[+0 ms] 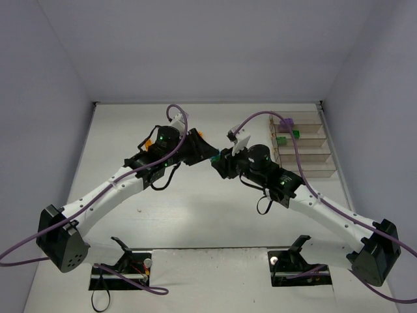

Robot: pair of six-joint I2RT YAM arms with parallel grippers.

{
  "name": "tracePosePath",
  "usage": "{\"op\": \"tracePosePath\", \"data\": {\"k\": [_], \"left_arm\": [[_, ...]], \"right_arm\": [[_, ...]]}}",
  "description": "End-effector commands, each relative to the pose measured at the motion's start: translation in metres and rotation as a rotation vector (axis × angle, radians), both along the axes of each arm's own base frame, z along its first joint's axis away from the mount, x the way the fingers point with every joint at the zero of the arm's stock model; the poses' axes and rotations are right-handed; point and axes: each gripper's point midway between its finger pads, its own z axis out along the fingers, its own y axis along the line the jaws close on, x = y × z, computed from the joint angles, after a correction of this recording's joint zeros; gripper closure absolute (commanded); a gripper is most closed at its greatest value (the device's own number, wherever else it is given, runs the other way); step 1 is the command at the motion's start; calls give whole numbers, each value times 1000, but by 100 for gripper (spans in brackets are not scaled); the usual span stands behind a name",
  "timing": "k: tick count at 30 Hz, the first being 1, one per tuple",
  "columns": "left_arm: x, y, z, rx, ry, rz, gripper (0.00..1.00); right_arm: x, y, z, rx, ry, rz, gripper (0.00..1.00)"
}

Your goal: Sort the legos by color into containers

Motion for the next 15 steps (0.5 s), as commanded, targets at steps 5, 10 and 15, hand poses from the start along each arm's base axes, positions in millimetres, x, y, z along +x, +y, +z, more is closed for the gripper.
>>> {"op": "tracePosePath", "data": {"k": [5, 10, 15], "left_arm": [[9, 5, 32, -55, -108, 62, 89], [15, 8, 37, -50, -127, 81, 95], [24, 18, 36, -13, -142, 109, 95]], "right_arm": [[7, 8, 19, 69, -60, -5, 100], [2, -2, -10, 27, -24, -27, 100], [14, -22, -24, -31, -14, -112, 100]]}}
